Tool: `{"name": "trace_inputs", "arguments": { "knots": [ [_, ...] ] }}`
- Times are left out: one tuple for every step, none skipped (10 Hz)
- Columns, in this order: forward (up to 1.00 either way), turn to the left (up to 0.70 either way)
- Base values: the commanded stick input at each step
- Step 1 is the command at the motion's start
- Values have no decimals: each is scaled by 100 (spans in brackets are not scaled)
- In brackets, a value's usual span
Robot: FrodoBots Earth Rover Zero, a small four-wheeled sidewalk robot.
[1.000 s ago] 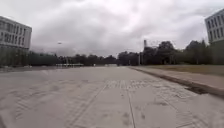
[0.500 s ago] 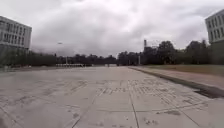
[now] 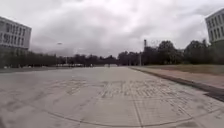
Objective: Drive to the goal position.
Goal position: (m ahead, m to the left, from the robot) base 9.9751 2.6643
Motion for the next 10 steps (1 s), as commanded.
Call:
{"name": "trace_inputs", "arguments": {
  "knots": [
    [70,1],
    [70,1],
    [70,1],
    [70,1],
    [70,1],
    [70,1],
    [70,1],
    [70,1],
    [70,1],
    [70,1]
  ]
}}
